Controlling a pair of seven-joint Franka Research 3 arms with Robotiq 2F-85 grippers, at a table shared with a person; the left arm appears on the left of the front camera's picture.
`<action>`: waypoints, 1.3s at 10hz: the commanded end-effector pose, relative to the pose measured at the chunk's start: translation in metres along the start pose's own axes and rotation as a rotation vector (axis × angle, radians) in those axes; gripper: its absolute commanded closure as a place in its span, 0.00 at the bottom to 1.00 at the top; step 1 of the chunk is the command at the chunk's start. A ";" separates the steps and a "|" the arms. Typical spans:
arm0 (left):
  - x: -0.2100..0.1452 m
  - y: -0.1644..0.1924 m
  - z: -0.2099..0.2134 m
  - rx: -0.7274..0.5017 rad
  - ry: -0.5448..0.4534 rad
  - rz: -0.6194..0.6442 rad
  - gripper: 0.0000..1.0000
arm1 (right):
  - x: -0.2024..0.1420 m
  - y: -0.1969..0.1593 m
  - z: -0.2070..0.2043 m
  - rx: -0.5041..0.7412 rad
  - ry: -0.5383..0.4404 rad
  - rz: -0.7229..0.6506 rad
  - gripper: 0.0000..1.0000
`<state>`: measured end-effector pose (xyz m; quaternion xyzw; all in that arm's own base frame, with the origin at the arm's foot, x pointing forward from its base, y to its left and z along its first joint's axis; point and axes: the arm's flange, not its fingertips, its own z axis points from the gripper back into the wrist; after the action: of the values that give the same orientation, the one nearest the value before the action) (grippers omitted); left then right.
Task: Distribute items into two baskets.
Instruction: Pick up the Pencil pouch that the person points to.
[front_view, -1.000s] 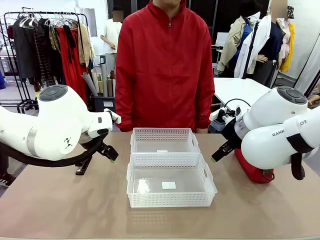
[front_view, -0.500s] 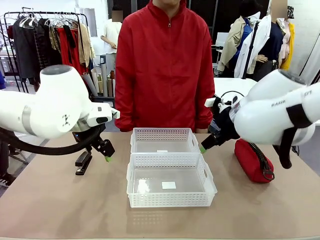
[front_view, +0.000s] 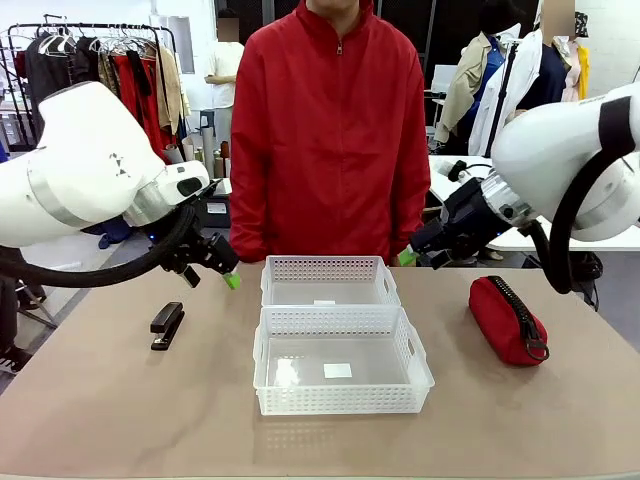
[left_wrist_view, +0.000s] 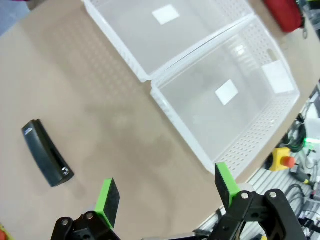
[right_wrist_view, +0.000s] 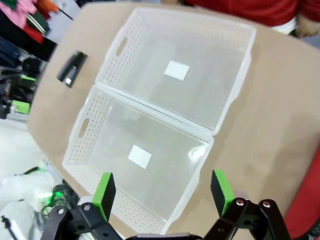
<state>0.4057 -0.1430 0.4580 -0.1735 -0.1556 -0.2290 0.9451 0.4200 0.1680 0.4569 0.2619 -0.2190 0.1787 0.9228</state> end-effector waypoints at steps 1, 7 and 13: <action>-0.007 0.006 -0.010 0.050 -0.006 -0.050 0.00 | -0.001 -0.019 -0.013 -0.002 -0.022 0.078 0.00; 0.011 0.000 0.010 -0.123 0.013 0.071 0.00 | 0.010 -0.002 0.003 0.087 -0.026 -0.081 0.00; 0.049 0.014 0.068 -0.608 -0.113 0.395 0.00 | 0.058 0.008 0.045 0.397 -0.246 -0.381 0.00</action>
<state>0.4316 -0.1249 0.5345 -0.4507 -0.0819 -0.1025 0.8830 0.4430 0.1621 0.5269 0.4636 -0.2244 0.0312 0.8566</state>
